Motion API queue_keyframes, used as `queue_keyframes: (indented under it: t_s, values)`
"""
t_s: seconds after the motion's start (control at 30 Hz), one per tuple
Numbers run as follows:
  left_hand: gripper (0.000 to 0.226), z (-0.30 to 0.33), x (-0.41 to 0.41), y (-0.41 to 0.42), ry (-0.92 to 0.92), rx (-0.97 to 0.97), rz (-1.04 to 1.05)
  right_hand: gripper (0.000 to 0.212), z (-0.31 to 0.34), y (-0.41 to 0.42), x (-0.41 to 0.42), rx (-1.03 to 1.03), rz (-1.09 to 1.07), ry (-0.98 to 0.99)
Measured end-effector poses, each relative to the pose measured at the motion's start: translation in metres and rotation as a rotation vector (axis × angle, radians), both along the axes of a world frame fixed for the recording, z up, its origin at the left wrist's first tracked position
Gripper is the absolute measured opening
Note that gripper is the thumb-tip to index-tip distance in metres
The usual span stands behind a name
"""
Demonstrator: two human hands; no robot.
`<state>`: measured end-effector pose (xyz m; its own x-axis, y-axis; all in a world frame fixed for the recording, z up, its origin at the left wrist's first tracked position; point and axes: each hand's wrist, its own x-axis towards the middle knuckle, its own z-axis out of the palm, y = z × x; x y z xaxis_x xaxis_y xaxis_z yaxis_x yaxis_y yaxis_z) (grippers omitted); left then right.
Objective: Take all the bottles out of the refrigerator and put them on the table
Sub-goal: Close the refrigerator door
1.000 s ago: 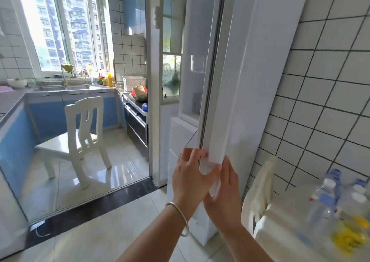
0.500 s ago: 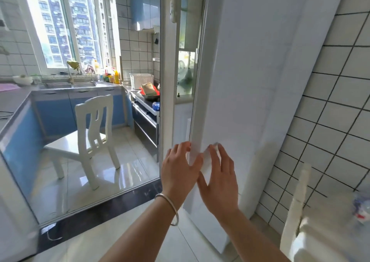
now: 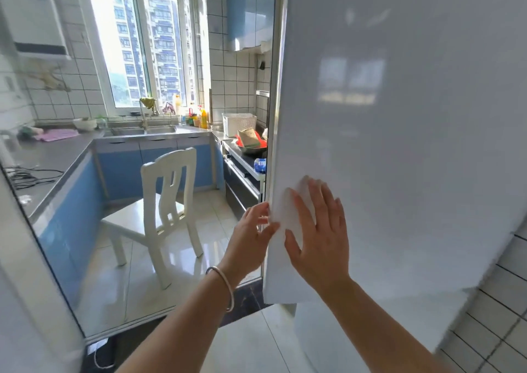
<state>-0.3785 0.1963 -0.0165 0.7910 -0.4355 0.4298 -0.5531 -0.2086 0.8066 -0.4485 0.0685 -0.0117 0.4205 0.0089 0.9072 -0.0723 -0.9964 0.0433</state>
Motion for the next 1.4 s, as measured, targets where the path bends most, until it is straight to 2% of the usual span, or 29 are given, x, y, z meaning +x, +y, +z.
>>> queue_keyframes:
  t_s: [0.07, 0.2, 0.33, 0.47, 0.6, 0.67, 0.8, 0.9, 1.0, 1.1, 1.4]
  values:
    - [0.035, -0.001, 0.041, -0.011, 0.036, -0.019, -0.035, 0.051, 0.002, -0.014, 0.035, -0.022, -0.008, 0.004]
    - [0.028, 0.001, 0.105, -0.042, 0.225, -0.156, -0.117, 0.049, 0.01, -0.042, 0.092, -0.033, -0.053, 0.025]
    - [0.013, -0.001, 0.152, -0.075, 0.3, -0.219, -0.134, 0.052, 0.003, -0.067, 0.131, -0.054, -0.125, 0.068]
    - [0.006, -0.003, 0.202, -0.109, 0.312, -0.237, -0.203, 0.058, -0.003, -0.093, 0.167, -0.096, -0.222, 0.103]
    - [0.013, -0.002, 0.252, -0.148, 0.305, -0.254, -0.345, 0.059, -0.007, -0.118, 0.203, -0.088, -0.346, 0.125]
    - [0.009, -0.001, 0.278, -0.17, 0.328, -0.255, -0.414, 0.059, -0.005, -0.132, 0.222, -0.08, -0.411, 0.135]
    - [0.004, -0.003, 0.328, -0.214, 0.336, -0.191, -0.553, 0.066, -0.006, -0.155, 0.256, -0.041, -0.564, 0.137]
    - [0.01, -0.002, 0.359, -0.245, 0.287, -0.121, -0.653, 0.071, -0.005, -0.171, 0.277, -0.029, -0.689, 0.14]
    - [0.002, -0.002, 0.377, -0.273, 0.272, -0.105, -0.715, 0.078, -0.009, -0.185, 0.294, 0.013, -0.834, 0.165]
    - [0.011, -0.004, 0.387, -0.299, 0.275, -0.126, -0.732, 0.088, -0.011, -0.199, 0.305, 0.052, -0.965, 0.186]
    - [0.007, -0.017, 0.407, -0.362, 0.314, -0.181, -0.785, 0.094, -0.012, -0.244, 0.322, 0.019, -1.109, 0.186]
